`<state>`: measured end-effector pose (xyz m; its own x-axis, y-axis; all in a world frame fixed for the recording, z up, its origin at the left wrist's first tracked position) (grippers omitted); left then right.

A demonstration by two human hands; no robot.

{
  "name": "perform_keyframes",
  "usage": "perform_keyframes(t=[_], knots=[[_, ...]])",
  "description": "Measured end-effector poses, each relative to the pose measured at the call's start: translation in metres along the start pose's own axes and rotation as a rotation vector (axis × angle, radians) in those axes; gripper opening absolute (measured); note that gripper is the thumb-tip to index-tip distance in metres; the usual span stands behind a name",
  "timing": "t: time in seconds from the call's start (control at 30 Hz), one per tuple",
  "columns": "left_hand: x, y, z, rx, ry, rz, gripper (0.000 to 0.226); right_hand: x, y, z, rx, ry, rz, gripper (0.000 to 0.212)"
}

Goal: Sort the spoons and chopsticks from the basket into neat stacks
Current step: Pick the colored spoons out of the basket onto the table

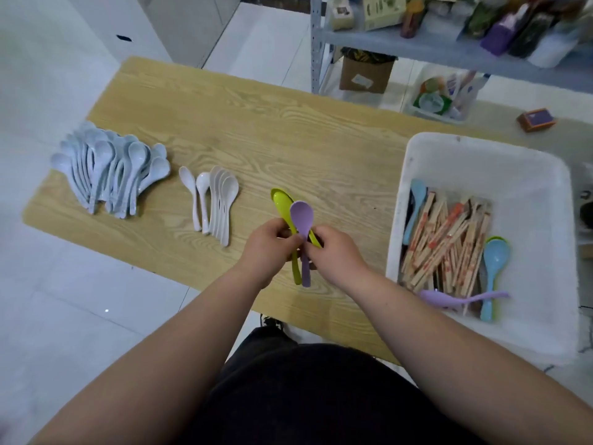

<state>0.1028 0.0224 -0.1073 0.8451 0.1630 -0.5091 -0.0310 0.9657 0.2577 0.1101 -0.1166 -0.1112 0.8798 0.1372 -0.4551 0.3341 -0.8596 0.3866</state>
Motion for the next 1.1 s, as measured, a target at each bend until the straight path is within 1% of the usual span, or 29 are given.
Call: perform_keyframes(t=[0.1, 0.17, 0.33, 0.5, 0.6, 0.77, 0.83, 0.9, 0.97, 1.03, 1.1], knots=[[0.016, 0.027, -0.02, 0.007, 0.042, -0.012, 0.007, 0.018, -0.039, 0.003, -0.033, -0.073, -0.005, 0.013], [0.028, 0.041, -0.034, 0.034, 0.073, -0.01, 0.013, 0.028, -0.055, 0.007, -0.056, -0.123, 0.014, 0.011], [0.072, 0.068, -0.07, 0.144, 0.13, 0.016, 0.025, 0.056, -0.068, 0.023, -0.132, -0.242, 0.119, 0.007], [0.114, 0.07, -0.07, 0.207, 0.127, 0.039, 0.013, 0.087, -0.063, 0.028, -0.188, -0.315, 0.228, 0.008], [0.135, 0.064, -0.062, 0.231, 0.115, 0.027, 0.01, 0.105, -0.058, 0.028, -0.24, -0.333, 0.276, 0.016], [0.157, 0.053, -0.039, 0.464, -0.047, -0.004, 0.018, 0.123, -0.056, 0.018, -0.359, -0.309, 0.342, 0.021], [0.161, 0.048, -0.035, 0.516, -0.105, -0.03, 0.025, 0.123, -0.056, 0.014, -0.383, -0.28, 0.363, 0.023], [0.16, 0.045, -0.03, 0.544, -0.189, -0.053, 0.031, 0.12, -0.057, 0.013, -0.448, -0.238, 0.361, 0.031], [0.154, 0.045, -0.025, 0.595, -0.301, -0.068, 0.041, 0.114, -0.059, 0.013, -0.521, -0.183, 0.358, 0.042], [0.144, 0.042, -0.018, 0.679, -0.458, -0.068, 0.052, 0.108, -0.06, 0.013, -0.574, -0.104, 0.367, 0.052], [0.135, 0.037, -0.012, 0.772, -0.628, -0.04, 0.055, 0.104, -0.063, 0.011, -0.629, -0.029, 0.366, 0.051]])
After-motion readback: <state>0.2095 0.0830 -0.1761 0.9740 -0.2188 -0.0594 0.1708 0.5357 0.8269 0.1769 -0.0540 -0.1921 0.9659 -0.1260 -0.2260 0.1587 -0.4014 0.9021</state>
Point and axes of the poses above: each hand's wrist, its own x-axis towards the middle knuckle, its own y-axis out of the back of the hand, z = x × y, the point moved 10 cm from there along x, towards the middle knuckle, and after that the axes turned 3 degrees about z, right-handed, at the moved point
